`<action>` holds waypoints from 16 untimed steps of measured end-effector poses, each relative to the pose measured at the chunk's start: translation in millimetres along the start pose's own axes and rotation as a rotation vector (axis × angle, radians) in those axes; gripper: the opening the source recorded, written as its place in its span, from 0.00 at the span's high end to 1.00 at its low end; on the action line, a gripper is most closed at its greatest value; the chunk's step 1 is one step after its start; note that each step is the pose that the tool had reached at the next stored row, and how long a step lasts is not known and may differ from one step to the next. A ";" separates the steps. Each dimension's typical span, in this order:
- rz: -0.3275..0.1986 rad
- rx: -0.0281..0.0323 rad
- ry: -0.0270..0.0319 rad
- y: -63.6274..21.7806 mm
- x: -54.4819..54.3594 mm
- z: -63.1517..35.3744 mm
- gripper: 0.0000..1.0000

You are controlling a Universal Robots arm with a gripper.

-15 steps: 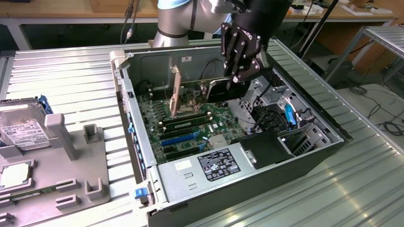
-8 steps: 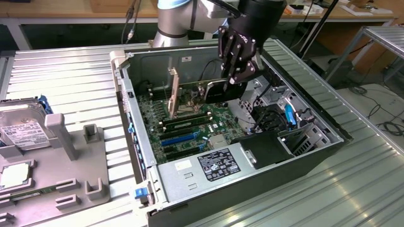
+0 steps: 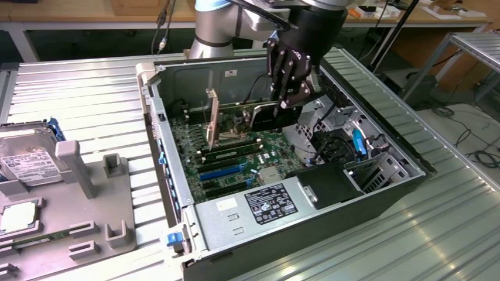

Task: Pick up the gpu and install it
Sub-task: 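Insert the gpu into the slot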

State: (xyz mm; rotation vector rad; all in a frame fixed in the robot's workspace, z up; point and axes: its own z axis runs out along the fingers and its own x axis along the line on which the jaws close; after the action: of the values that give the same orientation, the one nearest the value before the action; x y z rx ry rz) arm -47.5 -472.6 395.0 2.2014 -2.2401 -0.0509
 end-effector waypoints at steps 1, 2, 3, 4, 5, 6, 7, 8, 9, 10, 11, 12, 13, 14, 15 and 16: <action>0.000 0.0000 -0.0001 0.0 0.0 0.1 0.73; 0.000 0.0001 -0.0002 0.1 0.0 0.2 0.73; 0.000 0.0001 -0.0003 0.0 -0.1 0.7 0.73; 0.000 0.0002 0.0003 0.2 -0.3 1.3 0.73; 0.001 0.0001 0.0013 0.3 -1.1 1.9 0.73; 0.002 0.0001 0.0023 0.4 -2.0 2.5 0.73; 0.003 0.0002 0.0029 0.4 -2.8 3.1 0.73; 0.004 0.0002 0.0038 0.6 -3.6 3.8 0.73; 0.005 0.0003 0.0051 1.0 -4.4 5.0 0.73; 0.007 0.0004 0.0067 1.4 -5.1 6.3 0.73; 0.008 0.0004 0.0082 1.9 -5.8 7.8 0.73; 0.009 0.0004 0.0095 2.3 -6.5 9.1 0.73; 0.011 0.0006 0.0109 2.7 -7.2 10.7 0.73; 0.012 0.0006 0.0120 3.1 -7.7 11.8 0.73; 0.013 0.0006 0.0132 3.5 -8.3 13.2 0.73; 0.014 0.0006 0.0140 3.8 -8.8 14.0 0.73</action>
State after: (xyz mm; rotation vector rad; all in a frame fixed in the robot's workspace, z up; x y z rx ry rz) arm -51.5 -463.5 381.3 2.1793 -2.2484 -0.0347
